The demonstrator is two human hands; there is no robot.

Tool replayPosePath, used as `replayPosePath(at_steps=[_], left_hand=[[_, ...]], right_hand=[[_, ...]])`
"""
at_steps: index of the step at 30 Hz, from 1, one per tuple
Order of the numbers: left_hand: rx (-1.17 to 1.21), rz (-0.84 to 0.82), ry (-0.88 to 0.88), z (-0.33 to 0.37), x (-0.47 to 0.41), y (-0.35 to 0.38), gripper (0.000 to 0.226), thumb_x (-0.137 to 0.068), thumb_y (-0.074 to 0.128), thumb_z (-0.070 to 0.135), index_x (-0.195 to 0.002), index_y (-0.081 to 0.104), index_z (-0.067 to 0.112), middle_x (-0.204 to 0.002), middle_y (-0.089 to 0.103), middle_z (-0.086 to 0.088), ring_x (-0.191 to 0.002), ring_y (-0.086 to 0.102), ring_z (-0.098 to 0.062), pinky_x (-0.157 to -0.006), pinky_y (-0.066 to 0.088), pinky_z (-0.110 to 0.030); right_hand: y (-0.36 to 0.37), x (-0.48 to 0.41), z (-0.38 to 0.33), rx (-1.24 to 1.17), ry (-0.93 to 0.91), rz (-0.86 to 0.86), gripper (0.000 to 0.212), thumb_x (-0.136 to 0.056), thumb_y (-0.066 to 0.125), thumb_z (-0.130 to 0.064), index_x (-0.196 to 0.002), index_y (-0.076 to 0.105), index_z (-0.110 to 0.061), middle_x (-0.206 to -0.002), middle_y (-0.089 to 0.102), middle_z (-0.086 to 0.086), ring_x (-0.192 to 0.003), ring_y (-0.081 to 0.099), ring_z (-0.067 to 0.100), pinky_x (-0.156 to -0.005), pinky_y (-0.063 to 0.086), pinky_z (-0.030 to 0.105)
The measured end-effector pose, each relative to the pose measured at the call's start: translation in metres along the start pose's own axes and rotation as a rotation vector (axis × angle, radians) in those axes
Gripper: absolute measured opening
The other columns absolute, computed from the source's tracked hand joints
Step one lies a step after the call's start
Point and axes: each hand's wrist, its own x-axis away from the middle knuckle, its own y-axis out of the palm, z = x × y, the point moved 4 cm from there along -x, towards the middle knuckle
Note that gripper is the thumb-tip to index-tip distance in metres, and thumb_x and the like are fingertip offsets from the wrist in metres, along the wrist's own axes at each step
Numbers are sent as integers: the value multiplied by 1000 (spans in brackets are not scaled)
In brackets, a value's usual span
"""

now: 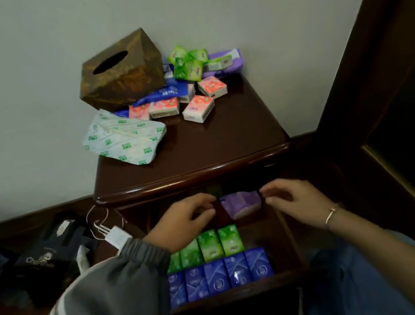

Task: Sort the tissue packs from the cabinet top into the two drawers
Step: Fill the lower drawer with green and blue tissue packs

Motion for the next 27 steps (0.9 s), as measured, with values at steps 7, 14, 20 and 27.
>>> replayPosePath(at_steps=[7, 14, 20, 27], left_hand=[[-176, 382, 41, 17, -34, -98, 28, -94, 54, 21, -121, 58, 18, -114, 62, 2, -104, 57, -10, -90, 44, -25], [-449, 487, 128, 29, -132, -132, 39, -92, 55, 24, -129, 51, 11, -123, 54, -9, -112, 51, -25, -93, 43, -38], [-650, 489, 166, 40, -245, -171, 52, -90, 55, 33, -136, 44, 12, -135, 46, -11, -121, 45, -31, -94, 41, -44], [-1069, 132, -15, 24, -340, -197, 100, -73, 62, 68, -150, 20, 21, -158, 11, -14, -146, 5, -37, -113, 14, -57]], right_hand=[[-58, -118, -52, 341, -165, 377, 45, -87, 61, -24, -128, 53, -8, -136, 50, 14, -129, 43, 29, -108, 31, 33], [-32, -208, -29, 661, 121, 126, 72, -89, 27, -63, -150, 12, -27, -160, 6, 1, -147, 1, 20, -117, 7, 47], [-28, -211, -23, 642, 87, 208, 73, -84, 23, -67, -148, 16, -33, -159, 12, -2, -147, 5, 18, -116, 7, 46], [-28, -207, -26, 625, 94, 238, 72, -82, 26, -67, -147, 16, -36, -159, 13, -4, -147, 6, 16, -115, 7, 45]])
